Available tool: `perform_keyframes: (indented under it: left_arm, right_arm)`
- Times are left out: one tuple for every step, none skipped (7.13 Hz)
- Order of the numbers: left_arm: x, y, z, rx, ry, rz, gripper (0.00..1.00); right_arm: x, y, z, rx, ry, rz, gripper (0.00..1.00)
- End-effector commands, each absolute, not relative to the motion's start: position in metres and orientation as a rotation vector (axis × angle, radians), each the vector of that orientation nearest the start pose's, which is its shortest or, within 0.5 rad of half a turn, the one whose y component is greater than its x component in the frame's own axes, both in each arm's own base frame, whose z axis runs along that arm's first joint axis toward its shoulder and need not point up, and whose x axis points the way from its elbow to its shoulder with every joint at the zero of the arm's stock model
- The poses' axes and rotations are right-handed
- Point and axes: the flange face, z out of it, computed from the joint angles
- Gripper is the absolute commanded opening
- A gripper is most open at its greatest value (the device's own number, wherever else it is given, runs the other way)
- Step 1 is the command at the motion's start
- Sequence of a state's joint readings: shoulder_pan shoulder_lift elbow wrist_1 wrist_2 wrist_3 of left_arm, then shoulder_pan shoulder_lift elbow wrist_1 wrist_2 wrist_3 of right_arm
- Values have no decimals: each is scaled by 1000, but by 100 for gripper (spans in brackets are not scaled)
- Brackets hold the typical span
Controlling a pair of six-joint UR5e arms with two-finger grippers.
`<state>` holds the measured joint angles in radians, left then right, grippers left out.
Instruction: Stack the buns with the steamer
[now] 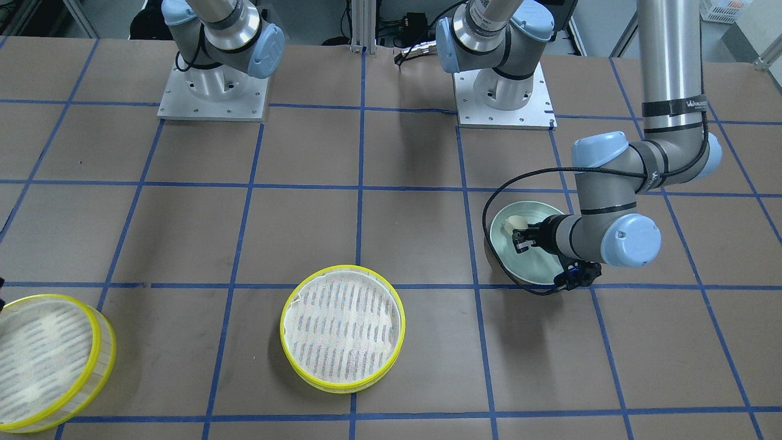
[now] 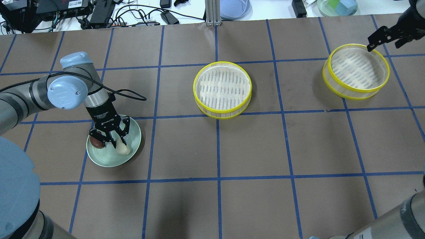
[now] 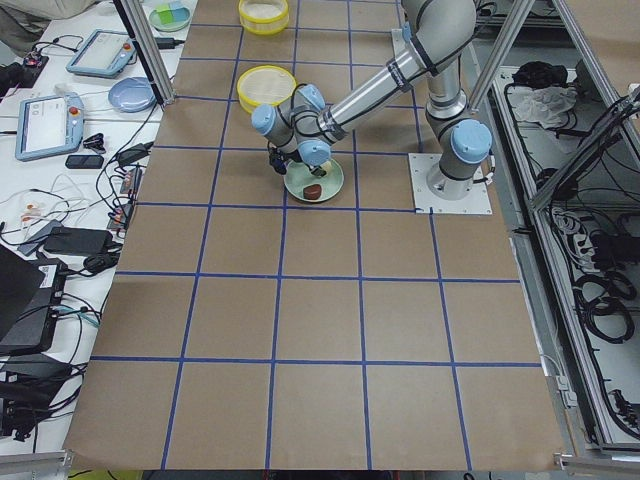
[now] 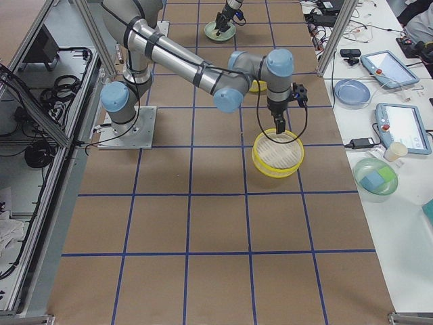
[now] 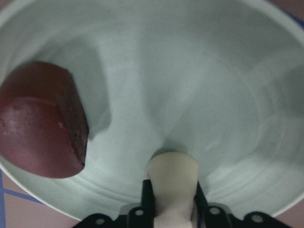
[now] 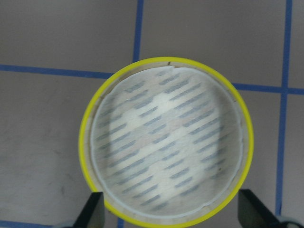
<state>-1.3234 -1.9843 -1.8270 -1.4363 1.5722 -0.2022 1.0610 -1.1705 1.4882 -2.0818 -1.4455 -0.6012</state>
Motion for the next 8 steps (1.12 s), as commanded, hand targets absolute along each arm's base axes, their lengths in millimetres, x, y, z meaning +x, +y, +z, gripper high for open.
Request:
perform_keyframes:
  left_arm:
    - [5, -552, 206, -700, 2991, 698, 0]
    - [9, -565, 229, -704, 3007, 617, 0]
    - [11, -585, 265, -781, 3018, 488, 0]
    - [3, -615, 308, -901, 3053, 340, 0]
    - [-12, -633, 338, -936, 3158, 216, 0]
    - [-42, -644, 346, -918, 3204, 56, 0]
    - [-88, -654, 347, -978, 3259, -51, 0]
    - [-131, -662, 338, -1131, 3345, -62, 0]
  right_arm:
    - [-261, -660, 302, -206, 3119, -377, 100]
    - [-271, -665, 288, -256, 3134, -417, 100]
    - [-278, -668, 272, -263, 3135, -416, 100]
    - [-282, -669, 262, -263, 3135, -412, 100]
    - [-283, -671, 254, -262, 3130, -403, 100]
    - [-284, -672, 238, -261, 3120, -375, 99]
    - [-285, -674, 231, -262, 3121, -377, 98]
    - [-285, -674, 226, -261, 3120, -370, 85]
